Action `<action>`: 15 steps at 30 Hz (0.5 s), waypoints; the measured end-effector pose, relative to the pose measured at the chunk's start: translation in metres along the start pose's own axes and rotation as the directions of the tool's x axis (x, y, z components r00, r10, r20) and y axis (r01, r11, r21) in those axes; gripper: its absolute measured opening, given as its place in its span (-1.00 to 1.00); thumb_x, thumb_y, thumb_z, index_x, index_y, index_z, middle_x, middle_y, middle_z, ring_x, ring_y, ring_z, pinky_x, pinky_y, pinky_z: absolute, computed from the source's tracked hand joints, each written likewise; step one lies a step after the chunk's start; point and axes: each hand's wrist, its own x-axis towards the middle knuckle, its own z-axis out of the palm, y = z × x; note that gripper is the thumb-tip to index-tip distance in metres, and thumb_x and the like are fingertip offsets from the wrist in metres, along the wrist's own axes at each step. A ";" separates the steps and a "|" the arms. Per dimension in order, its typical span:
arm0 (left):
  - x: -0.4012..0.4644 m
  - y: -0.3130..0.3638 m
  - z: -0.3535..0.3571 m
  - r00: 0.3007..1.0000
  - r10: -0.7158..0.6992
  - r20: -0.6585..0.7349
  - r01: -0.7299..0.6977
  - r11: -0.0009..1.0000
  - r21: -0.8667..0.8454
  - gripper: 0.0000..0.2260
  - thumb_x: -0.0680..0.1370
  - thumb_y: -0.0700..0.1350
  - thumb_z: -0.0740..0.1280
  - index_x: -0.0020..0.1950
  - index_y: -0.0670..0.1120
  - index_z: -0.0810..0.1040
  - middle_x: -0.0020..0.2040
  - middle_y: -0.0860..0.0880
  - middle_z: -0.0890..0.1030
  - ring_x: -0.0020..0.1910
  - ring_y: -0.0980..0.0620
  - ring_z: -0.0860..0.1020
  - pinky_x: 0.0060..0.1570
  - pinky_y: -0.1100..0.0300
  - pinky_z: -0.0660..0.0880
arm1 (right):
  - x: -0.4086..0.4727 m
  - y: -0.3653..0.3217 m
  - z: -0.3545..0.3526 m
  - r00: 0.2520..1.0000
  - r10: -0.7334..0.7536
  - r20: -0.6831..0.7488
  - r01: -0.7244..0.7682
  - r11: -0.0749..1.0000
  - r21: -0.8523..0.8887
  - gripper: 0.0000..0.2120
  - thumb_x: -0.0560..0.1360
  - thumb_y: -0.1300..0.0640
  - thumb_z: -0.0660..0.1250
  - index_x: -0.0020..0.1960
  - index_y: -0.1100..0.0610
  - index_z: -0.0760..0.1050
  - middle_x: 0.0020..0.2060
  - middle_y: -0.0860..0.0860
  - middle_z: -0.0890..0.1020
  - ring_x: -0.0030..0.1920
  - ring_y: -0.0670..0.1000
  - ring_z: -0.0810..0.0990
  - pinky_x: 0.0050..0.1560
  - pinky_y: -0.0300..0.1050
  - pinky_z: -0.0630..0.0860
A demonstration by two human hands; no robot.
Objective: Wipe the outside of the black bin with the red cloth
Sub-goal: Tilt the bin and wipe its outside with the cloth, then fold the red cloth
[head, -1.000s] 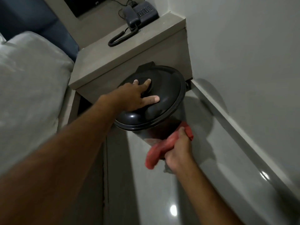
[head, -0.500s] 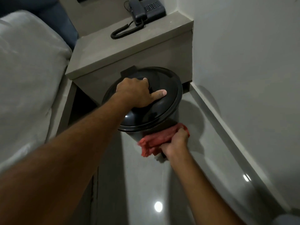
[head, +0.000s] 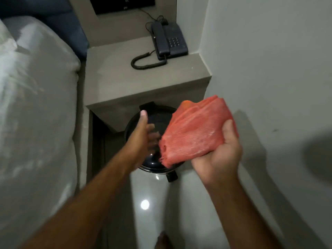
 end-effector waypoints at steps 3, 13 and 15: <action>-0.067 0.035 -0.012 0.971 0.045 0.236 0.052 0.919 -0.391 -0.27 0.34 0.37 0.34 0.21 -0.20 0.61 0.20 -0.25 0.64 0.15 -0.19 0.63 0.24 -0.14 0.49 | -0.023 0.003 0.066 0.984 0.175 0.006 -0.175 0.984 -0.018 -0.49 0.65 -0.14 0.11 0.37 0.20 0.50 0.24 0.22 0.65 0.22 0.18 0.65 0.16 0.14 0.59; -0.133 0.153 -0.092 0.966 0.222 -0.131 -0.243 0.954 -0.176 -0.57 0.26 -0.17 0.61 0.10 -0.05 0.65 0.02 -0.21 0.72 -0.06 -0.23 0.70 -0.22 0.02 0.63 | -0.037 -0.017 0.193 0.959 0.282 -0.025 -0.254 0.818 -0.516 -0.75 0.52 0.25 0.40 0.19 0.22 0.63 0.06 0.24 0.73 0.08 0.20 0.72 -0.10 0.04 0.67; -0.128 0.169 -0.103 0.965 0.230 -0.126 -0.243 0.964 -0.105 -0.63 0.31 -0.15 0.60 0.08 -0.02 0.65 0.01 -0.19 0.72 -0.07 -0.21 0.71 -0.23 0.03 0.63 | -0.024 -0.016 0.199 0.966 0.236 -0.109 -0.244 0.679 -0.693 -0.71 0.48 0.30 0.44 0.20 0.26 0.60 -0.01 0.22 0.75 0.00 0.19 0.74 -0.12 0.09 0.69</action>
